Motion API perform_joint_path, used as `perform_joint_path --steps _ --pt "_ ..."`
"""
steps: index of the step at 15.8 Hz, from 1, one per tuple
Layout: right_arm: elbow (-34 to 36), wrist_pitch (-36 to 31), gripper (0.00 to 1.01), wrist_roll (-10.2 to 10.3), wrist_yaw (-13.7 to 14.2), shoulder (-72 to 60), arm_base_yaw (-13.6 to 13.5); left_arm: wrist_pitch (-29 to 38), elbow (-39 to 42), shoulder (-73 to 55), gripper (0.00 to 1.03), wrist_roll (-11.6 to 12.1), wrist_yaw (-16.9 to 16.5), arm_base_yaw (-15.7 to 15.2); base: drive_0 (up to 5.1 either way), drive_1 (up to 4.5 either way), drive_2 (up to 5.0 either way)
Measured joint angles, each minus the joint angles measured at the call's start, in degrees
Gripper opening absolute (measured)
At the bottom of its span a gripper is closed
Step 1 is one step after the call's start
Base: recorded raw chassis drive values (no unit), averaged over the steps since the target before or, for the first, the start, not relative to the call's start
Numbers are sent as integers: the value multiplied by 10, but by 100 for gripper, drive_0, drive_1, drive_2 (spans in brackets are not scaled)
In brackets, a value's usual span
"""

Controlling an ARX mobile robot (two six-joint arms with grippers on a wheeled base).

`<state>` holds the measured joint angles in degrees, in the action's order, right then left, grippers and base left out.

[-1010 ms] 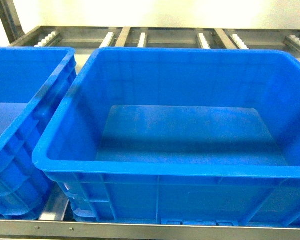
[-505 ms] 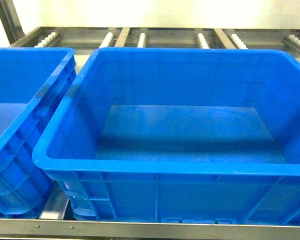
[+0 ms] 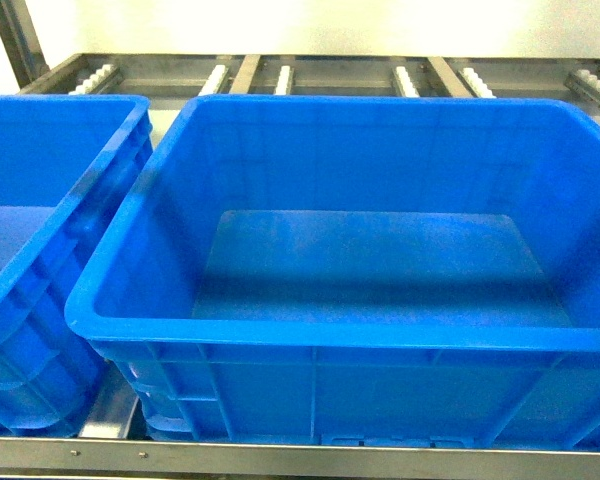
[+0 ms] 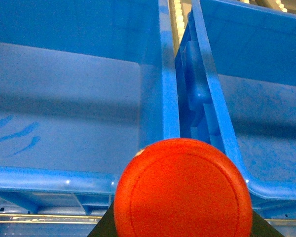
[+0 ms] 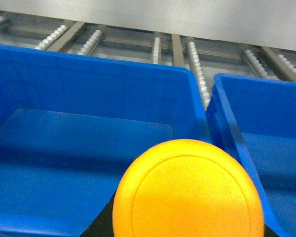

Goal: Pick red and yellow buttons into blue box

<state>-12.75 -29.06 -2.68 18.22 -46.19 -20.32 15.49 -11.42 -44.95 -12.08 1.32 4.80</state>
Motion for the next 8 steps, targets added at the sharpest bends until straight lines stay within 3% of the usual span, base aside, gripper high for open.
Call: perform_joint_path --steps 3,8 --pt "-92 -16 26 -3 -34 -174 -14 0 0 0 23 0 0 0 0 0 0" --pt "-238 3 26 7 -59 -388 -22 0 0 0 23 0 0 0 0 0 0"
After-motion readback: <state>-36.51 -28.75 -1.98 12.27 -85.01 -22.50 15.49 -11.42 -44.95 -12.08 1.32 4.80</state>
